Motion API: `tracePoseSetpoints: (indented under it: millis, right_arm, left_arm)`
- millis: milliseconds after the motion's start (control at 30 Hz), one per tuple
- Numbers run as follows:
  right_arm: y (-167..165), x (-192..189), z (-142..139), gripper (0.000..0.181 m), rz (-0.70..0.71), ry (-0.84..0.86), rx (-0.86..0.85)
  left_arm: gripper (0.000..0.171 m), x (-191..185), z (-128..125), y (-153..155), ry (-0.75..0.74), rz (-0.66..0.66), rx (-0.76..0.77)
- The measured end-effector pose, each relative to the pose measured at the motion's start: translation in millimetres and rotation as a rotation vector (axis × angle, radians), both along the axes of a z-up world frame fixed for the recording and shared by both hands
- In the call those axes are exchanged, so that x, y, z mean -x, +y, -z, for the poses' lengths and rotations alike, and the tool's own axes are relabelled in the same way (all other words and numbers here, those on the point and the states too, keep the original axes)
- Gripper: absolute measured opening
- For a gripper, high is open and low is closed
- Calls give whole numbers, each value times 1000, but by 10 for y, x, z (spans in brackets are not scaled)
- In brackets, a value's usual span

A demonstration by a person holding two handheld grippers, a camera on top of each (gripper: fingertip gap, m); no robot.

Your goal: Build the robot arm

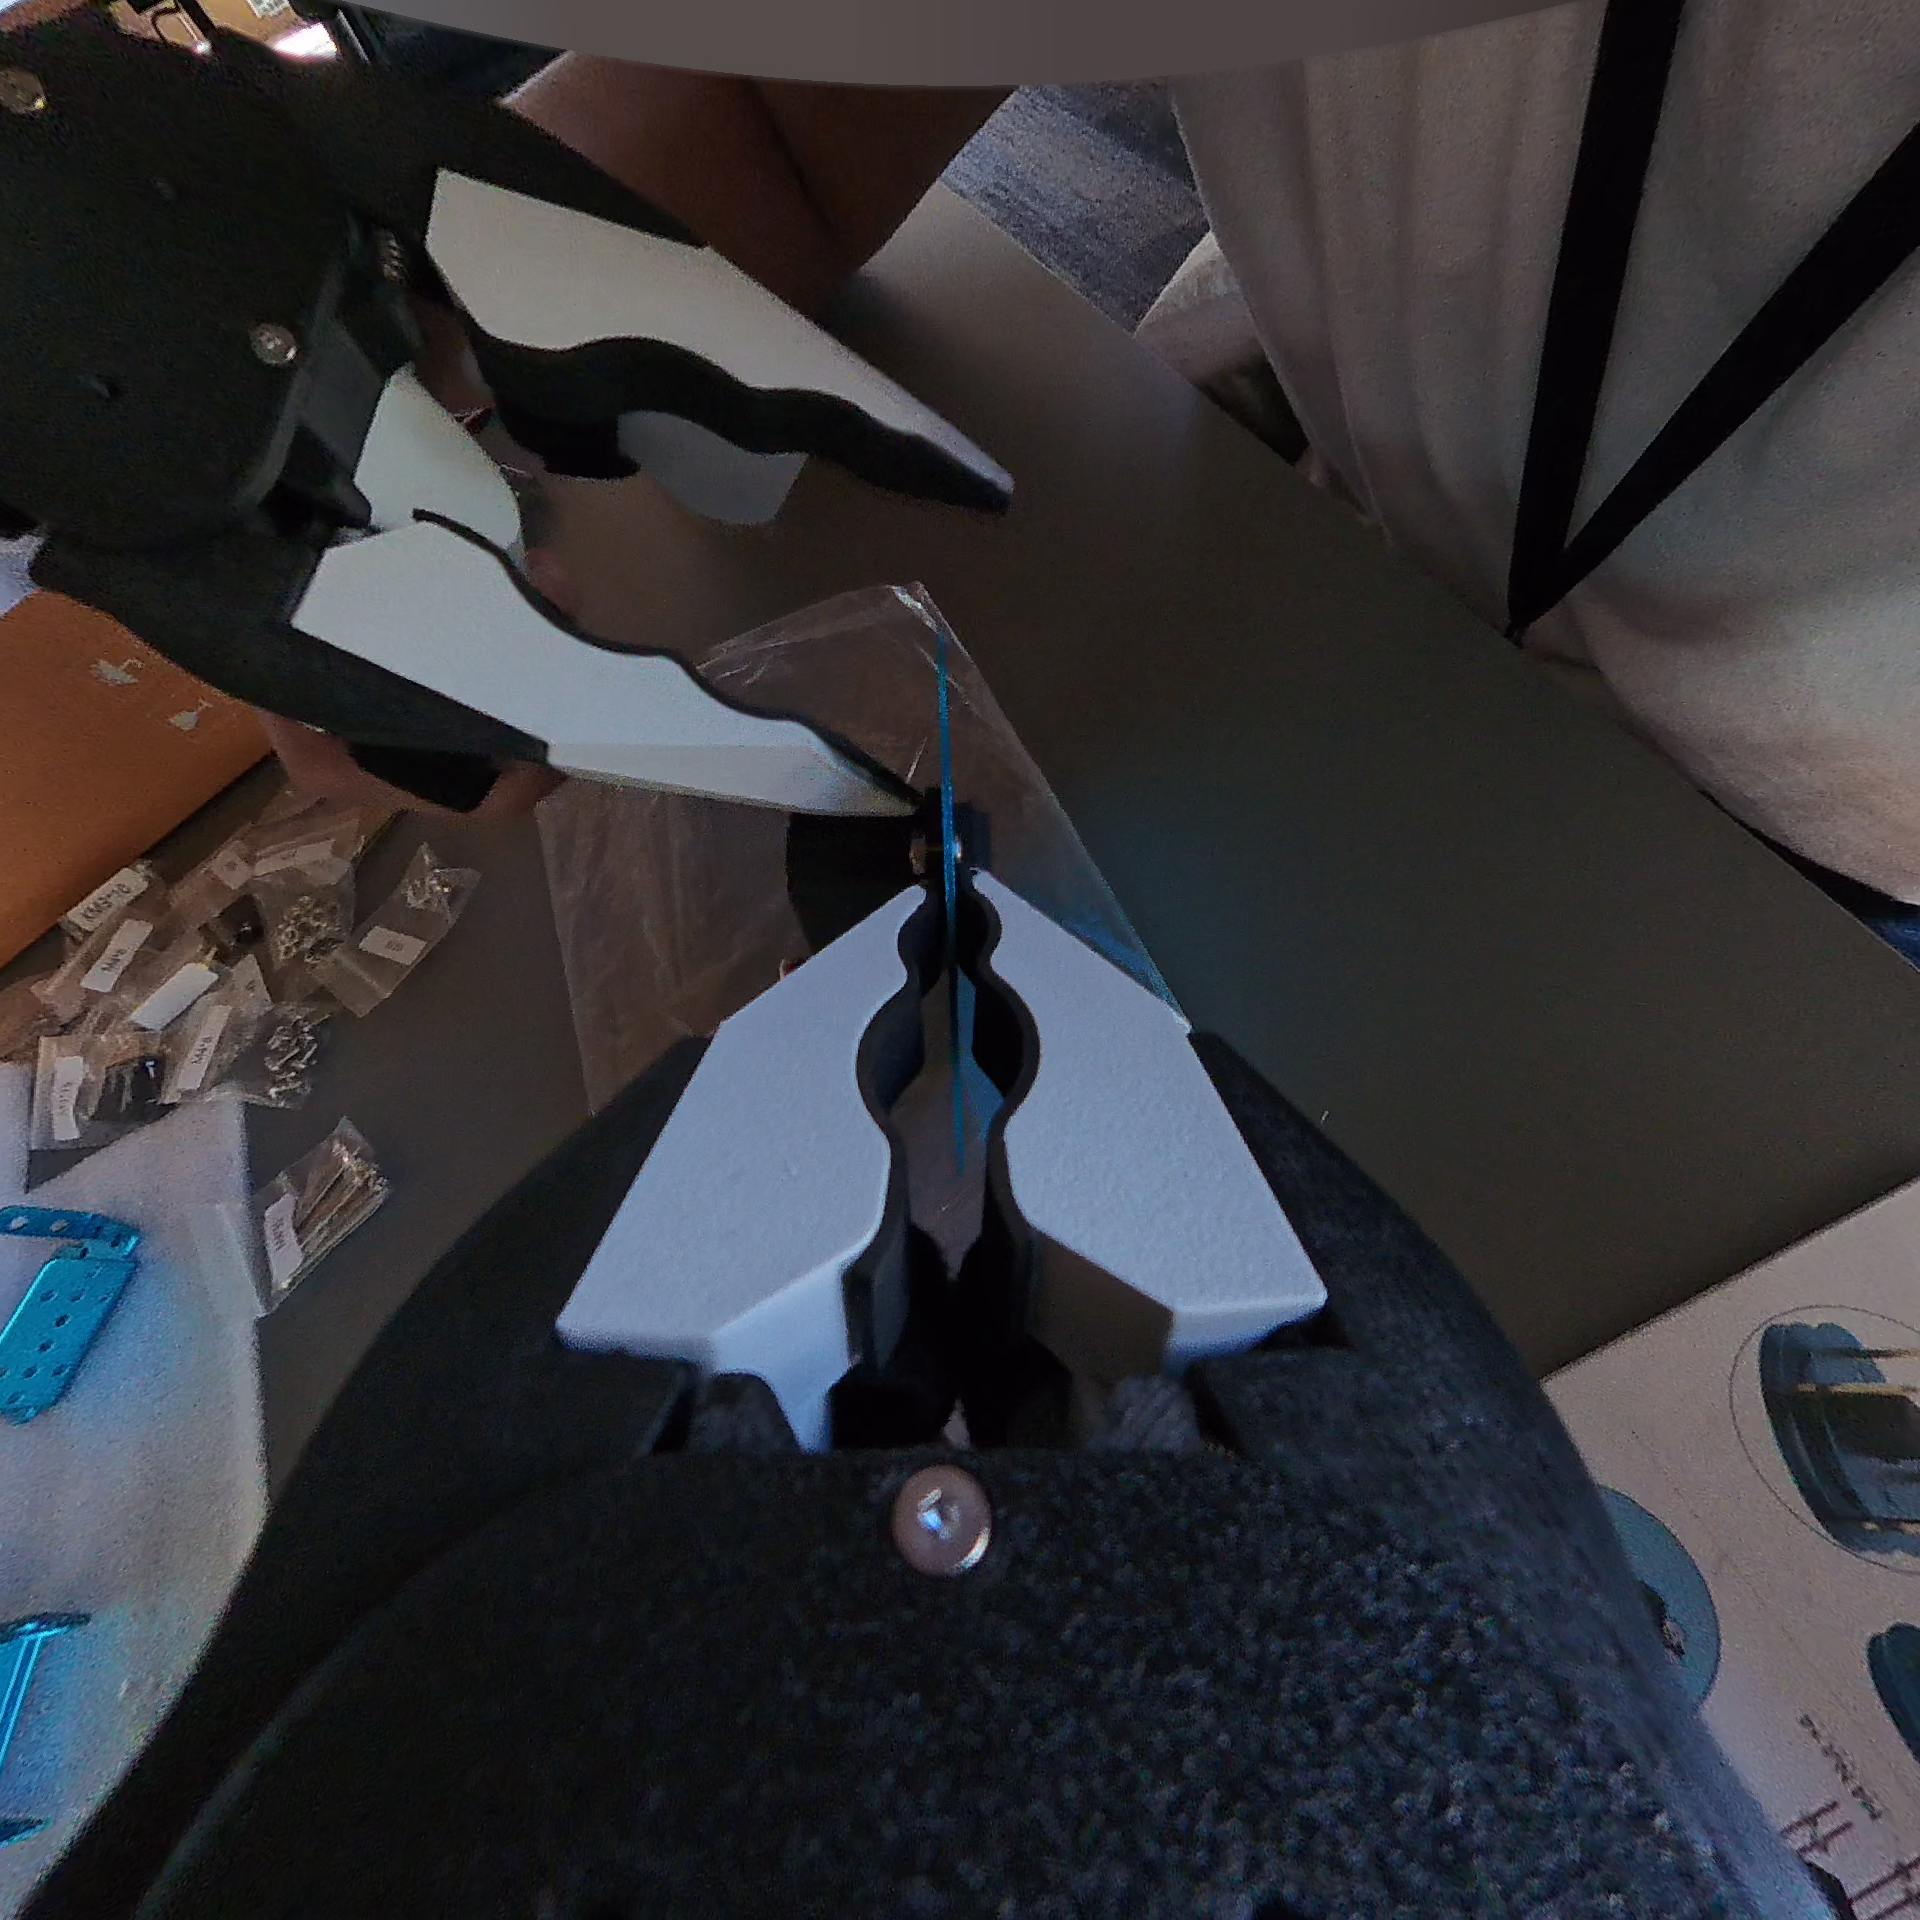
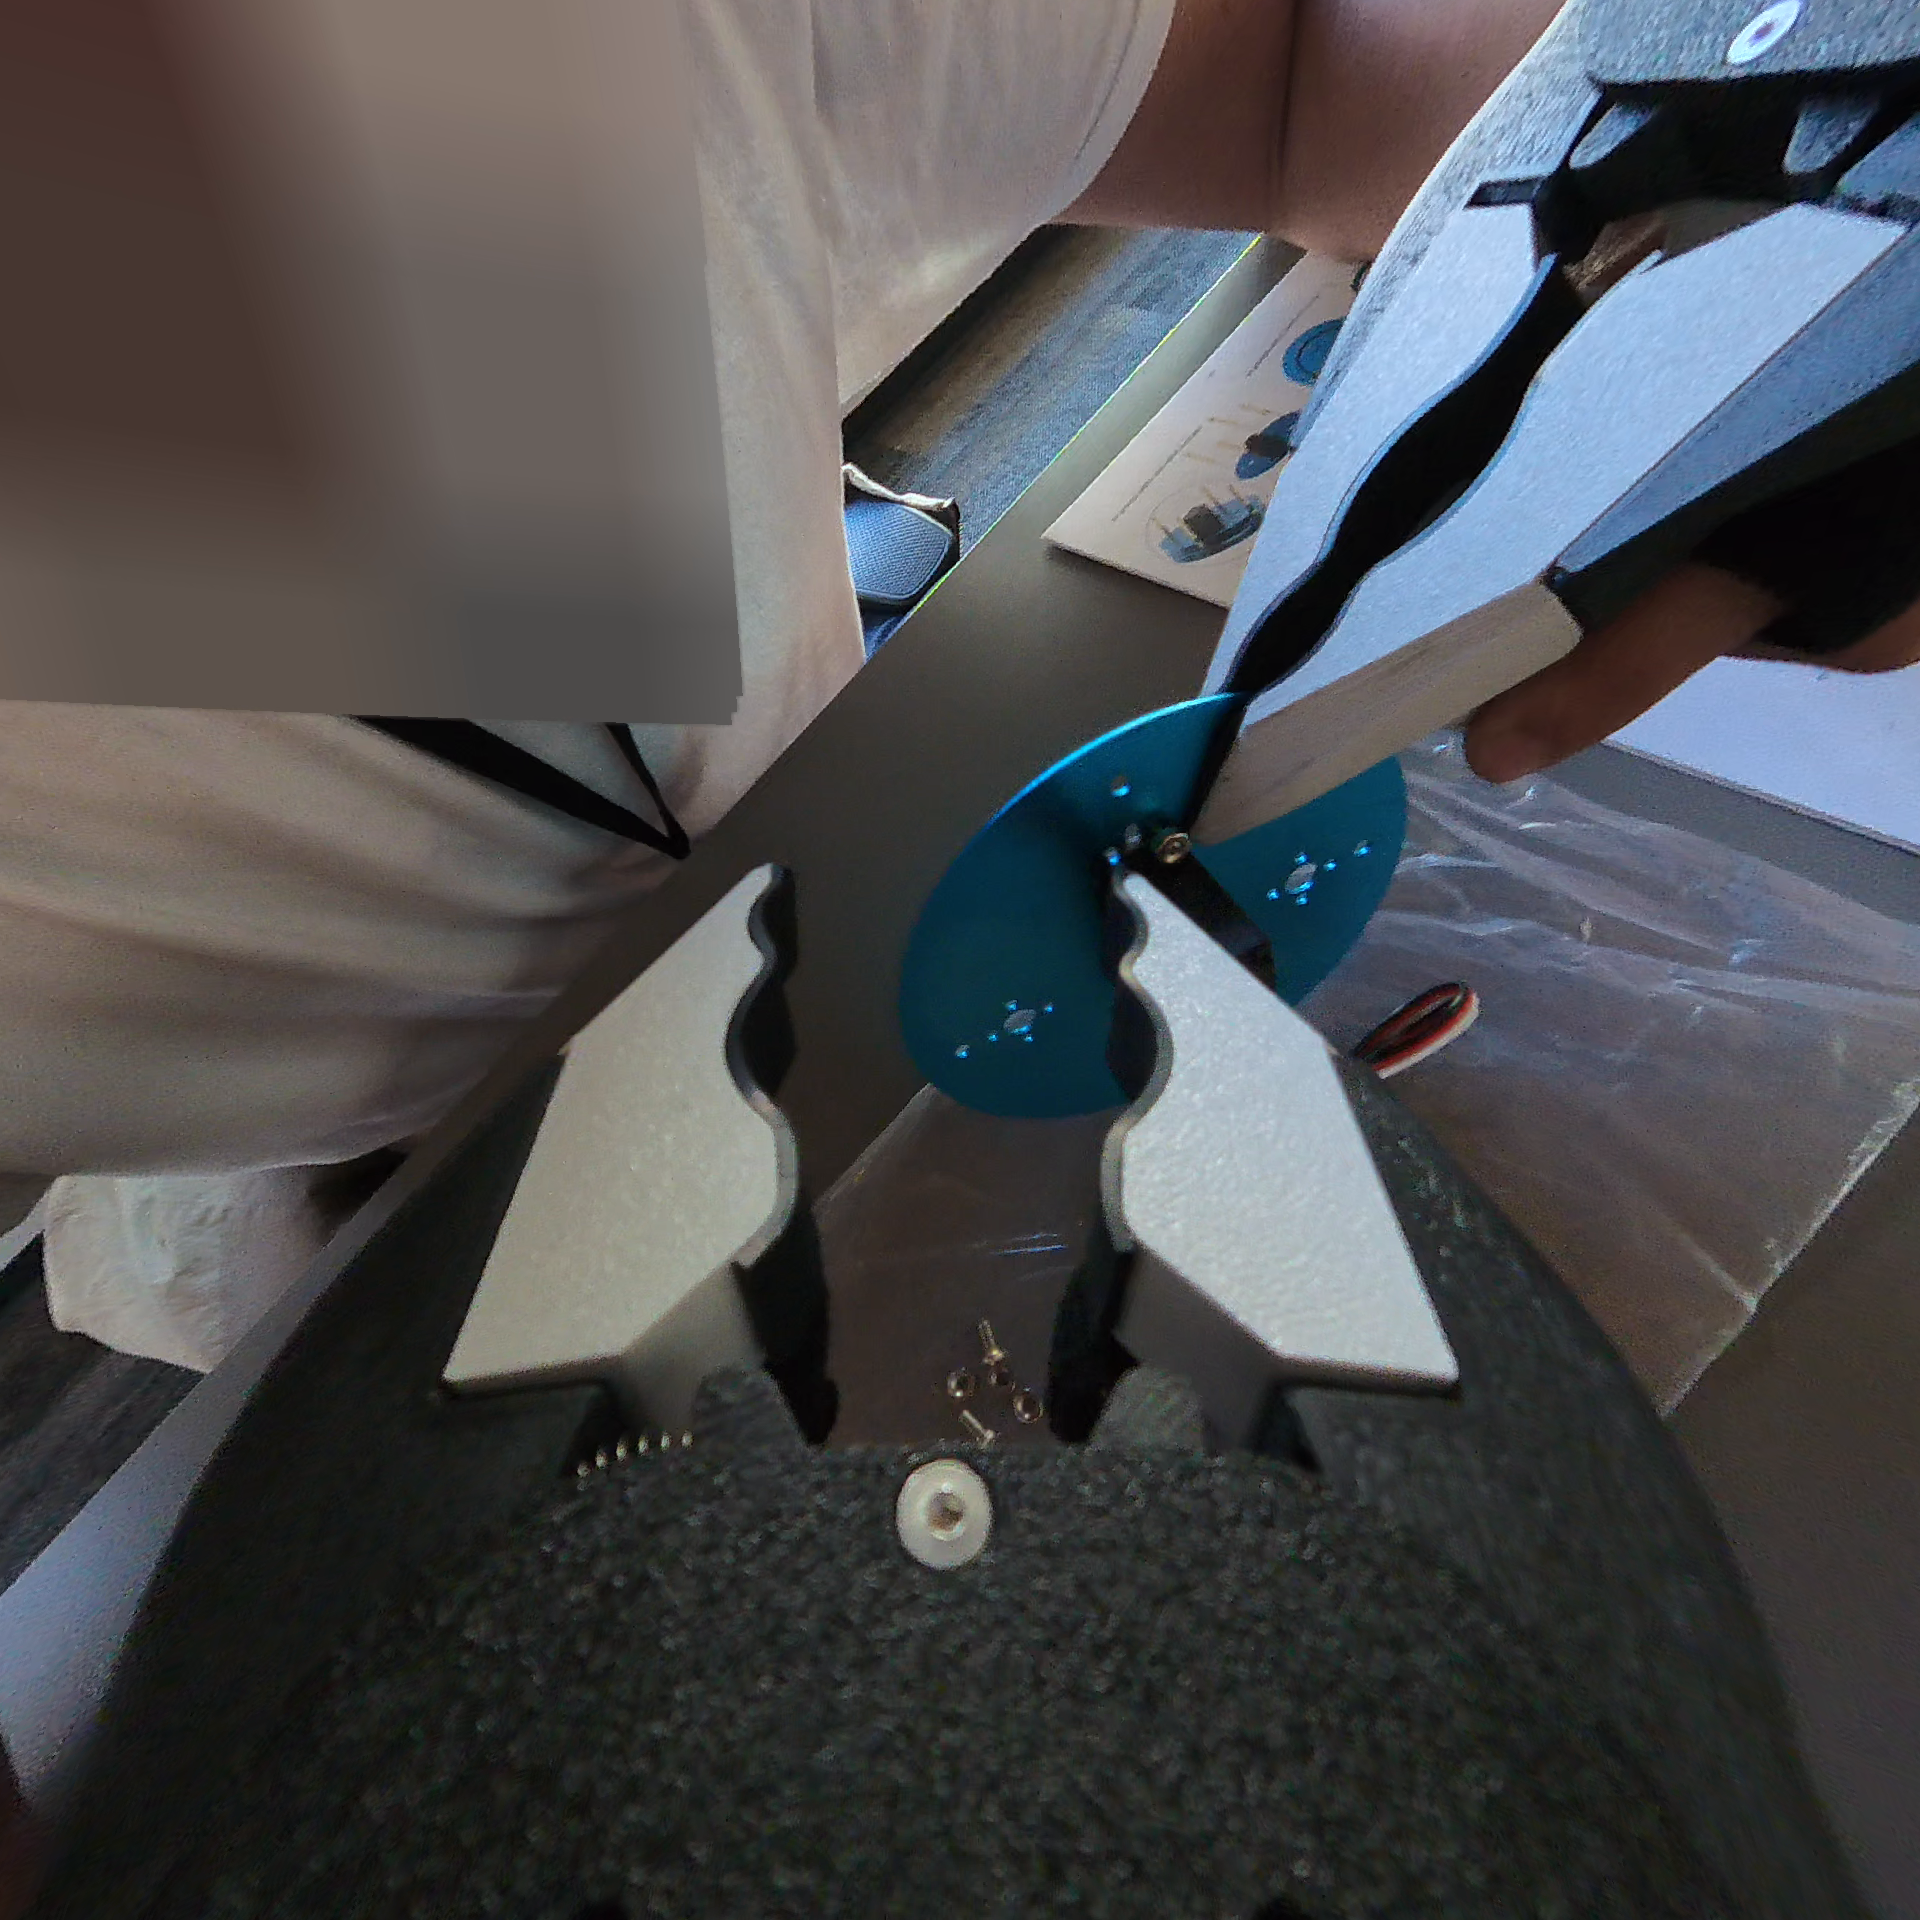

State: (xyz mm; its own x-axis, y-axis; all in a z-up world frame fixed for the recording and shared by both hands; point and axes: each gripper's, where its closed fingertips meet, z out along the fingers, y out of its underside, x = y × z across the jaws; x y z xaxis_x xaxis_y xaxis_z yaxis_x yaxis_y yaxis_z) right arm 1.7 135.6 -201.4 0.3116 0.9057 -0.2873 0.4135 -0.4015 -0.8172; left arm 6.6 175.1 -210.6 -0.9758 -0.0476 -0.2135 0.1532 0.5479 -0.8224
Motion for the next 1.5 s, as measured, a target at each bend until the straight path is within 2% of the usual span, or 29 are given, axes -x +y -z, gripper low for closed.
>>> tracePoseSetpoints:
  millis: [200, 467, 667, 767, 900, 1067, 1500]
  right_arm:
    - [104, -29, -40, 60, 35, 11, -64]
    - [63, 1, -1, 59, 25, 0, -38]
    - [62, 42, -106, 61, 15, 77, -47]
    - [100, 15, -59, 62, 31, 32, -75]
    - [92, 20, -43, 60, 23, 40, -71]
    - [126, 54, -5, 66, 27, 45, -81]
    - [156, -14, 54, 64, 41, -13, -97]
  left_arm:
    - [1, -6, -3, -14, 8, 0, 8]
    - [1, -16, -2, 7, 21, -5, 20]
    - [1, -25, -2, 2, 25, -8, 26]
    - [1, -26, -2, 0, 25, -8, 26]
    - [1, -20, 0, -4, 24, -7, 22]
    - [1, -11, 3, -22, 22, -2, 19]
    - [1, -25, 4, -11, 26, -6, 24]
